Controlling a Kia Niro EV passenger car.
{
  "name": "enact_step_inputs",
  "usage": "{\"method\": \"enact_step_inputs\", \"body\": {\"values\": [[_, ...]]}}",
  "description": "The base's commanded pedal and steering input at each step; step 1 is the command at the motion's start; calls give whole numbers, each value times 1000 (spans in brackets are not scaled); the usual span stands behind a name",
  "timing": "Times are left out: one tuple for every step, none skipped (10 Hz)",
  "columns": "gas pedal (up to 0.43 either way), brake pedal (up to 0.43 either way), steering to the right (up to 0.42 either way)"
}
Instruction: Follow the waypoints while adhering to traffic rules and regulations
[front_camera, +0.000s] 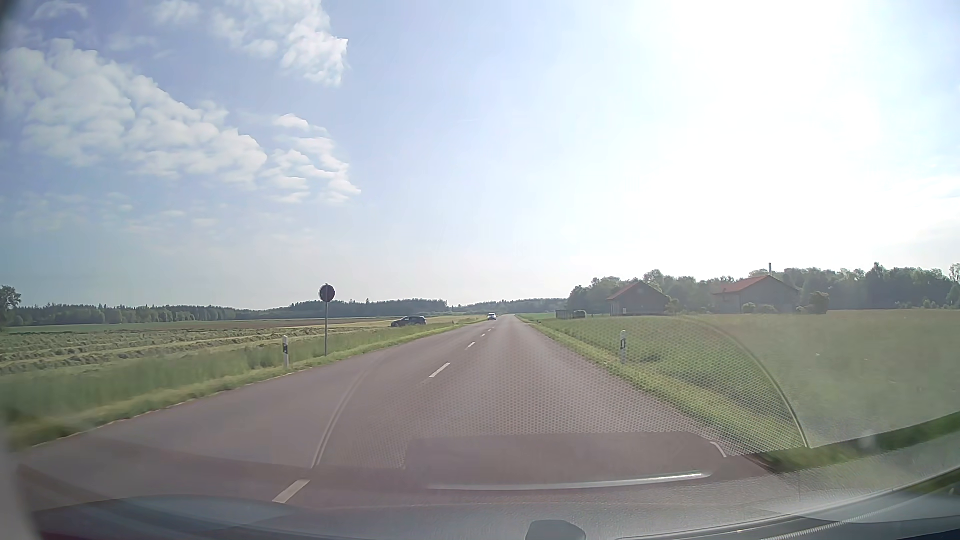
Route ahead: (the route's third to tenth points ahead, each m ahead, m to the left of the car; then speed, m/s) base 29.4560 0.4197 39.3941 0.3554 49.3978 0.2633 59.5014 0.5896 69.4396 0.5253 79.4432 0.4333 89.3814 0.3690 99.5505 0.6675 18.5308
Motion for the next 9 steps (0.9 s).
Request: {"method": "enact_step_inputs", "body": {"values": [[177, 0, 0], [177, 0, 0], [177, 0, 0], [177, 0, 0], [177, 0, 0], [177, 0, 0], [169, 0, 0], [169, 0, 0], [169, 0, 0]]}}
